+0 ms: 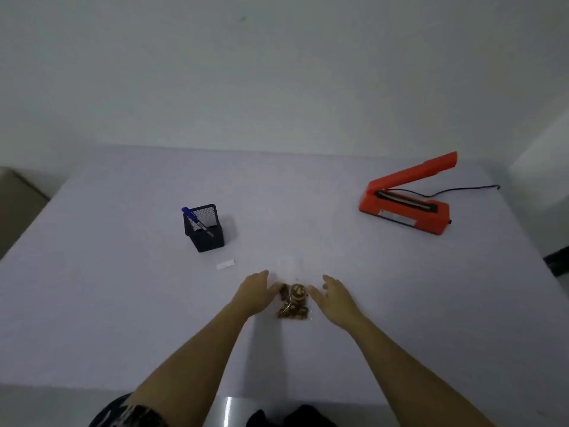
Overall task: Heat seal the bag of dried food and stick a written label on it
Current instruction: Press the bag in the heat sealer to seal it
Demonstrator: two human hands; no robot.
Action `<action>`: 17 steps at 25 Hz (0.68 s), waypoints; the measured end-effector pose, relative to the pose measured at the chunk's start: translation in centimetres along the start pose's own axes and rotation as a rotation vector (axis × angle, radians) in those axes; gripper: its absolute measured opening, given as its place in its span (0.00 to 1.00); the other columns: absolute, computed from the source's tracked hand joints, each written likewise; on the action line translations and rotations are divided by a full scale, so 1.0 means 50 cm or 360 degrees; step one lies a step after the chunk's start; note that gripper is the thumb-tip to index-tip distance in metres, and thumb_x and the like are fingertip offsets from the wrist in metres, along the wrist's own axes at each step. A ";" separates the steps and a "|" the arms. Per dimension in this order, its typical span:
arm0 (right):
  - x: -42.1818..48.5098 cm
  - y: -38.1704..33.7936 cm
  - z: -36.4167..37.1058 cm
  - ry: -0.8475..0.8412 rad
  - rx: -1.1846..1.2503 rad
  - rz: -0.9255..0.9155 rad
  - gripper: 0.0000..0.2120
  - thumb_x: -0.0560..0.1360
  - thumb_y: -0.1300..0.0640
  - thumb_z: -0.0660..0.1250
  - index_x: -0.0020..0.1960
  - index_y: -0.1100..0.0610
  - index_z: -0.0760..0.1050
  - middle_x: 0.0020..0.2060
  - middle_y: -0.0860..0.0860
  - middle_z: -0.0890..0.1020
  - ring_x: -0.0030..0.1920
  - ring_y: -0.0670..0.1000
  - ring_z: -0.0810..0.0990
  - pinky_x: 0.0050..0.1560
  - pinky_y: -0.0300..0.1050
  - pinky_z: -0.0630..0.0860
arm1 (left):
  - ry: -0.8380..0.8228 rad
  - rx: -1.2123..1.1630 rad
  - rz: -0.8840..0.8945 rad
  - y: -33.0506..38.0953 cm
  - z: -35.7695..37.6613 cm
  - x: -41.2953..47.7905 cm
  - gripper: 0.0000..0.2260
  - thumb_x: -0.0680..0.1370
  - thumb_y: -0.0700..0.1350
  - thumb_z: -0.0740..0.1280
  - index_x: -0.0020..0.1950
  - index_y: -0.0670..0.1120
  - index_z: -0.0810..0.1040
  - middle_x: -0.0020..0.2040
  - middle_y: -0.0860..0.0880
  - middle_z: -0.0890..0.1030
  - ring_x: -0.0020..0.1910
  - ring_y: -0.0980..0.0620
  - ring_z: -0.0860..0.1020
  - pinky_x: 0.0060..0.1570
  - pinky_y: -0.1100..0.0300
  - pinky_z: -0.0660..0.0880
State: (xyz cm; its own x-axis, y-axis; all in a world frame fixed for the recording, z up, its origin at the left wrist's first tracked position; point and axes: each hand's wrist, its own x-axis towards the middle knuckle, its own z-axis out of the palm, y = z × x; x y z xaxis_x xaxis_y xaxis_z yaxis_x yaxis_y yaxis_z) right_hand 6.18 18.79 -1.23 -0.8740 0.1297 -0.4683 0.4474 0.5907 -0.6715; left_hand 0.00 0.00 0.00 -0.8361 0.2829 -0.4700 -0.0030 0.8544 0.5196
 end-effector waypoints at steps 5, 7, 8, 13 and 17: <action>0.053 0.006 0.029 0.0055 0.0319 0.0149 0.28 0.75 0.49 0.66 0.69 0.61 0.64 0.59 0.56 0.76 0.57 0.53 0.76 0.58 0.45 0.73 | 0.0093 -0.0542 -0.0231 -0.004 0.049 0.031 0.22 0.77 0.51 0.65 0.67 0.42 0.70 0.48 0.46 0.79 0.48 0.49 0.77 0.50 0.60 0.73; 0.055 0.005 0.035 0.0044 0.0433 0.0146 0.24 0.73 0.53 0.69 0.65 0.61 0.69 0.51 0.53 0.78 0.51 0.51 0.77 0.51 0.40 0.74 | 0.0076 -0.0746 -0.0282 -0.006 0.058 0.037 0.20 0.75 0.48 0.68 0.64 0.43 0.72 0.46 0.47 0.78 0.46 0.49 0.78 0.47 0.58 0.76; 0.052 0.004 0.035 0.0053 0.0477 0.0135 0.22 0.72 0.56 0.70 0.63 0.60 0.71 0.47 0.51 0.77 0.48 0.50 0.77 0.46 0.37 0.74 | 0.0069 -0.0802 -0.0293 -0.008 0.058 0.036 0.19 0.75 0.47 0.69 0.63 0.43 0.73 0.47 0.46 0.79 0.47 0.48 0.79 0.48 0.56 0.78; 0.009 0.007 0.025 -0.0064 0.0800 0.0010 0.12 0.72 0.61 0.71 0.54 0.52 0.76 0.45 0.49 0.77 0.51 0.53 0.79 0.46 0.37 0.77 | -0.0057 -0.0971 -0.0089 -0.022 0.047 0.002 0.07 0.75 0.44 0.69 0.52 0.48 0.78 0.48 0.43 0.79 0.49 0.44 0.79 0.50 0.48 0.80; -0.047 -0.019 -0.009 -0.0057 0.0955 -0.0145 0.09 0.71 0.58 0.71 0.50 0.51 0.77 0.49 0.50 0.81 0.51 0.50 0.81 0.48 0.41 0.78 | -0.0110 -0.1091 0.0125 0.011 -0.003 -0.049 0.05 0.76 0.43 0.68 0.51 0.45 0.78 0.50 0.47 0.81 0.49 0.49 0.80 0.47 0.56 0.80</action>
State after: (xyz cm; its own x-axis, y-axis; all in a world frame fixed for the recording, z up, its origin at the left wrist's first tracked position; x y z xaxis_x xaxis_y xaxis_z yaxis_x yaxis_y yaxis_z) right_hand 7.72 18.31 0.76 -0.9115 0.0668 -0.4058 0.4090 0.0444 -0.9114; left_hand 1.95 -0.27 1.53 -0.8112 0.3790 -0.4453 -0.3092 0.3684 0.8767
